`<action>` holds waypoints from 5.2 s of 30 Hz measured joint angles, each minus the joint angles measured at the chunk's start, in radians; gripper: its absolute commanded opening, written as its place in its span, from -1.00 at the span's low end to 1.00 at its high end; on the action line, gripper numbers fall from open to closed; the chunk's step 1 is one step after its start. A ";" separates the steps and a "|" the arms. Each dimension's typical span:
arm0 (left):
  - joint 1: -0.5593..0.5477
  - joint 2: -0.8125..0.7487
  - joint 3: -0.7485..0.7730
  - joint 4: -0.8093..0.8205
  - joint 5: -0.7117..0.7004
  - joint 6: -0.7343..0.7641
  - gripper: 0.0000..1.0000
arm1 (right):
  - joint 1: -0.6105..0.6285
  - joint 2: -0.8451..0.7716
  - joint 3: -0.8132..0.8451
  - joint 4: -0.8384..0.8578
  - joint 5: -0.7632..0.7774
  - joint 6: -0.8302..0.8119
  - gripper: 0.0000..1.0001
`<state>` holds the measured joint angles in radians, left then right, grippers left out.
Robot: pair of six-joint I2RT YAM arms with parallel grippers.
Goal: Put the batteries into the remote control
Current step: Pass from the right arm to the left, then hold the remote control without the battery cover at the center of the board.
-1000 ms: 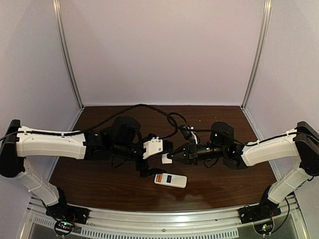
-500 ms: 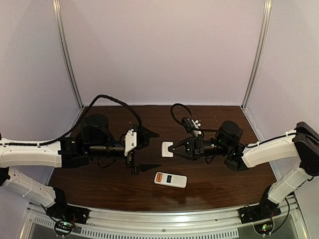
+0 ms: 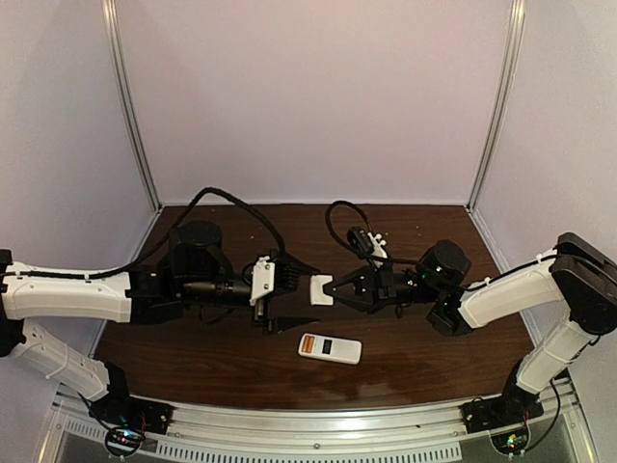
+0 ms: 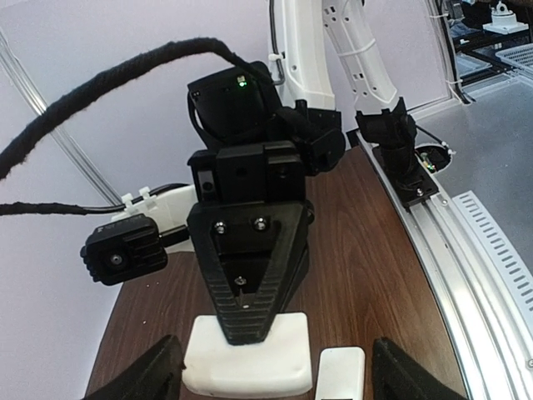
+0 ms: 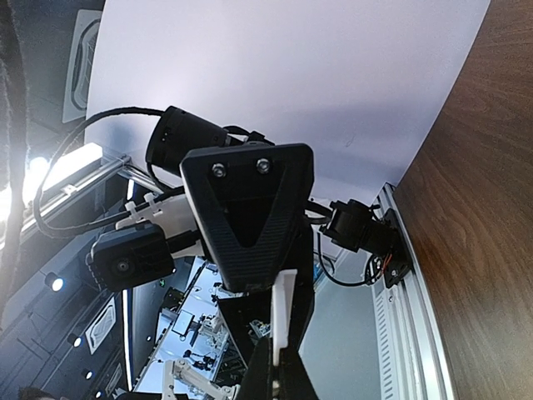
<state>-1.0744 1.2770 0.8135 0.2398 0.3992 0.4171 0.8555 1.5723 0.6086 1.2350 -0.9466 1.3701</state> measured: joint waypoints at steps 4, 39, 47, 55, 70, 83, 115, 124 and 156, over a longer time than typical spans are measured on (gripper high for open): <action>0.000 0.007 0.001 0.007 -0.018 -0.004 0.58 | 0.005 0.001 0.000 0.022 -0.003 0.006 -1.00; 0.001 0.019 0.034 -0.024 -0.033 -0.026 -0.45 | 0.009 0.001 -0.008 0.015 0.001 -0.017 0.13; 0.023 -0.006 0.021 -0.073 -0.032 -0.027 -0.50 | -0.058 -0.122 -0.098 -0.188 0.014 -0.103 0.08; 0.074 -0.126 -0.078 -0.095 -0.071 -0.045 -0.50 | -0.024 -0.328 -0.137 -0.751 0.118 -0.378 -0.15; 0.074 -0.133 -0.161 -0.138 -0.097 -0.101 -0.53 | 0.048 -0.074 -0.208 -0.879 0.175 -0.456 -0.23; 0.074 -0.051 -0.161 -0.232 -0.109 -0.142 -0.56 | -0.033 -0.011 -0.146 -0.866 0.186 -0.523 -0.27; -0.039 0.280 -0.030 -0.323 -0.307 -0.372 -0.62 | -0.153 -0.066 -0.021 -1.128 0.276 -0.752 0.04; -0.042 0.347 0.069 -0.370 -0.332 -0.375 -0.62 | -0.153 -0.005 -0.010 -1.111 0.278 -0.761 0.01; -0.053 0.436 0.144 -0.443 -0.334 -0.337 -0.60 | -0.154 0.064 -0.015 -0.990 0.242 -0.708 -0.11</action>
<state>-1.1275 1.7134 0.9573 -0.2028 0.0654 0.0803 0.7013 1.6367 0.5938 0.2447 -0.7044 0.6624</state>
